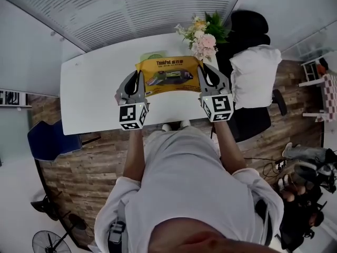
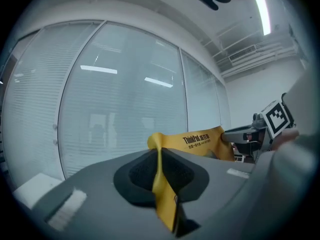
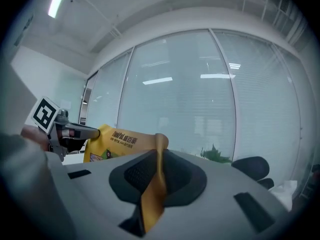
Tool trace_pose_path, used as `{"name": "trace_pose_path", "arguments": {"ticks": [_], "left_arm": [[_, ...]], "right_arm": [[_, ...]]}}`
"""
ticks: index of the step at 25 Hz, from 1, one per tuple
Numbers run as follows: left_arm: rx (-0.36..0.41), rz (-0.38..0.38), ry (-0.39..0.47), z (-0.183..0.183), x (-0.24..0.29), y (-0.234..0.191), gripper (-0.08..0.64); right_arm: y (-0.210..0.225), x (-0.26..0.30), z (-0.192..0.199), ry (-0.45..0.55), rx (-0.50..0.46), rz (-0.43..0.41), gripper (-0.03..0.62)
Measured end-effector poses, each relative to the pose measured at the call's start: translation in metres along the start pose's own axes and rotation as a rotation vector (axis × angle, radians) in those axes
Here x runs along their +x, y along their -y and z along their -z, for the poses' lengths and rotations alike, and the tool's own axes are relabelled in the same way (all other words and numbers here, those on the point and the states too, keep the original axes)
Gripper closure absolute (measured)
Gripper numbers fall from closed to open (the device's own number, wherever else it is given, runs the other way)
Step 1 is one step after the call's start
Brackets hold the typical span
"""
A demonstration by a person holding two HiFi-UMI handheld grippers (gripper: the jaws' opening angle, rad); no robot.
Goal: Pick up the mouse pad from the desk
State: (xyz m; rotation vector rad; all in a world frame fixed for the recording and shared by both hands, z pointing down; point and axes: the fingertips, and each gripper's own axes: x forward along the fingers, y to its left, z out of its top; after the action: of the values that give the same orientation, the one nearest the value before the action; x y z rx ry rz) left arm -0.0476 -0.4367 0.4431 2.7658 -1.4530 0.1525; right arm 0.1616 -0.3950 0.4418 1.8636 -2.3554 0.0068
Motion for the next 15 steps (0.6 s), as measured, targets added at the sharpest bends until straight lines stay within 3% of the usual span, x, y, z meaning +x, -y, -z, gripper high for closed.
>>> {"name": "trace_pose_path", "arguments": {"ticks": [6,15], "left_arm": [[0.052,-0.009,0.105,-0.059,-0.023,0.006,0.534],[0.099,-0.017,0.204,-0.113,-0.047,0.015,0.534]], "right_arm": [[-0.002,-0.021,-0.059,0.129,-0.044,0.004,0.549],[-0.006,-0.042,-0.101,0.223,-0.069,0.006,0.548]]}}
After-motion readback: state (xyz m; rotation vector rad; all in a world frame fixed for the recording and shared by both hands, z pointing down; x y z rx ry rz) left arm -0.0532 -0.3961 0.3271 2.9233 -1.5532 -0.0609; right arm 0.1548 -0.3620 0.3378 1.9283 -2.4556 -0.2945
